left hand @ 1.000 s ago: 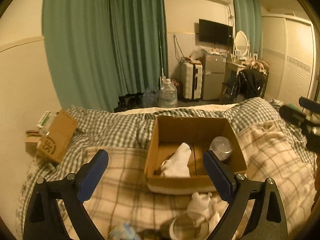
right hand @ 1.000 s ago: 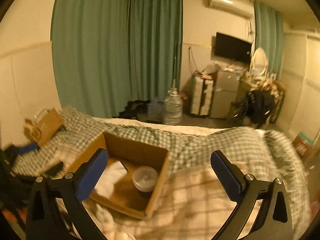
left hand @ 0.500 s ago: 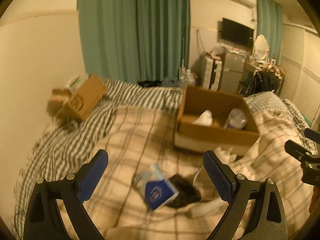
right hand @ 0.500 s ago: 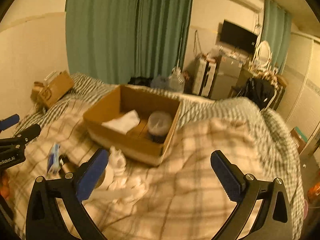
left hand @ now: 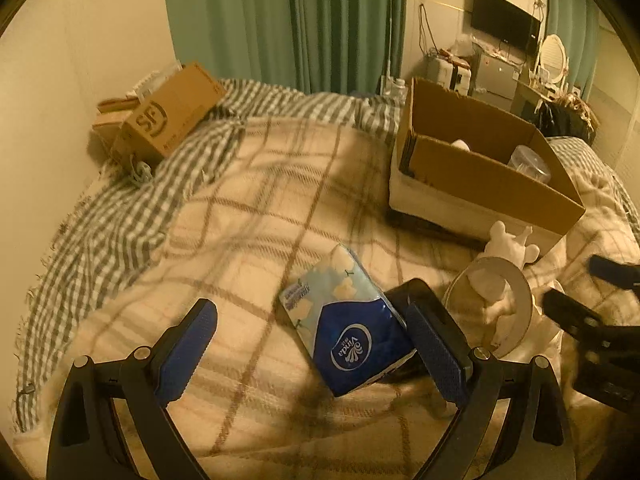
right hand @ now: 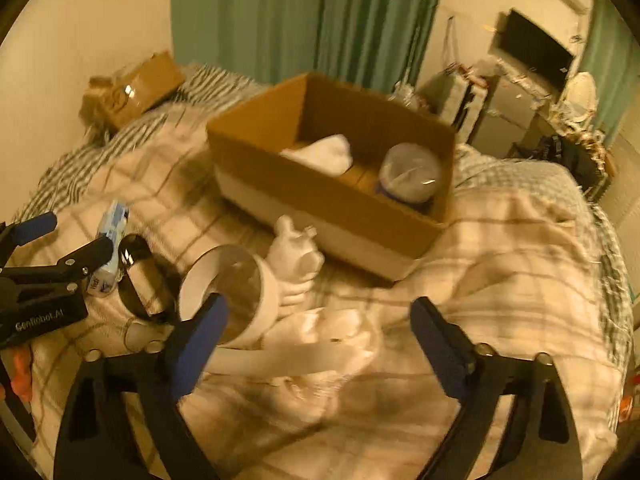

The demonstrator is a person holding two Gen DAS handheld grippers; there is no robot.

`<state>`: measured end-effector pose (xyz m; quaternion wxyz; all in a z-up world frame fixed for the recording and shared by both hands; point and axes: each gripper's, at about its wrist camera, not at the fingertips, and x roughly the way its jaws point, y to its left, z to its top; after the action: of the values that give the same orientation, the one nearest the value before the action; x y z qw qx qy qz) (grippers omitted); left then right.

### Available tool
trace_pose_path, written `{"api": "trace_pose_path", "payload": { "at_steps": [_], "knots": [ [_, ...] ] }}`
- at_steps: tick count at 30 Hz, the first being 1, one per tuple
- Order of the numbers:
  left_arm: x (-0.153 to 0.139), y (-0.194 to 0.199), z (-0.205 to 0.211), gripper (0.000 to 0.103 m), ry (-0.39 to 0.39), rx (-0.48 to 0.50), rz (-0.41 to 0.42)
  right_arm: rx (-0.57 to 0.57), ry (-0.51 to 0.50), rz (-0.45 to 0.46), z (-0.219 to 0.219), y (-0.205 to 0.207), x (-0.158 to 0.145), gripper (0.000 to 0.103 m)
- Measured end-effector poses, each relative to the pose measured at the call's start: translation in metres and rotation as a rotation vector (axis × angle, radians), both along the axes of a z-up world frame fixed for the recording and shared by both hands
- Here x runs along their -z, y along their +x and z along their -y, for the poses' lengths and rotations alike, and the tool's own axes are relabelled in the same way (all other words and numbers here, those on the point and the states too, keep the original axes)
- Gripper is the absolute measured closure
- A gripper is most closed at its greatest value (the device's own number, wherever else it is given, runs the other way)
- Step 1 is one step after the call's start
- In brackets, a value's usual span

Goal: Organize objects
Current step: 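Grasp the blue Vinda tissue pack with the left tool while the right tool grasps the white ring, then lower the tissue pack with the left tool while the right tool lowers the ring into the box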

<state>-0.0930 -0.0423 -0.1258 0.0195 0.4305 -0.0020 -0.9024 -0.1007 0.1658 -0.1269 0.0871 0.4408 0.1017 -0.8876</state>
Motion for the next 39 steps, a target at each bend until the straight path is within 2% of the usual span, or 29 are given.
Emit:
{"api": "trace_pose_path", "payload": {
  "at_steps": [1,3,4,5,6,10,11,13,14,22,26,31,39],
  "knots": [
    [0.003,-0.001,0.001,0.005,0.013,0.004,0.014,-0.006,-0.004,0.015,0.003,-0.004,0.005,0.027],
    [0.008,-0.003,0.003,0.005,0.051,0.016,0.041,-0.021,-0.003,0.059,0.01,-0.014,0.016,0.048],
    [0.01,-0.003,0.003,0.005,0.056,0.02,0.052,-0.027,0.005,0.084,0.014,-0.019,0.023,0.054],
    [0.012,-0.005,0.002,0.005,0.056,0.024,0.064,-0.034,0.005,0.104,0.016,-0.022,0.029,0.067],
    [0.015,-0.007,0.001,0.005,0.057,0.028,0.079,-0.043,0.001,0.121,0.018,-0.024,0.034,0.074],
    [0.024,-0.014,0.001,0.007,0.082,0.041,0.131,-0.054,-0.015,0.147,0.017,-0.025,0.042,0.084],
    [0.027,-0.015,0.001,0.012,0.092,0.049,0.144,-0.052,-0.022,0.145,0.015,-0.024,0.041,0.088],
    [0.03,-0.016,0.0,0.023,0.119,0.068,0.161,-0.043,-0.029,0.144,0.012,-0.023,0.04,0.089],
    [0.03,-0.016,-0.001,0.034,0.136,0.08,0.165,-0.042,-0.036,0.145,0.011,-0.022,0.039,0.09],
    [0.012,0.0,-0.007,0.037,0.114,0.084,0.104,-0.031,-0.055,0.067,0.003,-0.003,0.017,0.097],
    [-0.014,0.019,-0.008,0.037,0.117,0.083,0.036,-0.008,-0.052,0.012,-0.004,0.01,-0.002,0.098],
    [-0.039,0.033,-0.003,0.037,0.132,0.082,-0.01,0.016,-0.062,-0.06,-0.013,0.023,-0.032,0.098],
    [-0.09,0.043,-0.007,0.037,0.129,0.086,-0.123,0.037,-0.104,-0.157,-0.02,0.041,-0.08,0.098]
  ]
}}
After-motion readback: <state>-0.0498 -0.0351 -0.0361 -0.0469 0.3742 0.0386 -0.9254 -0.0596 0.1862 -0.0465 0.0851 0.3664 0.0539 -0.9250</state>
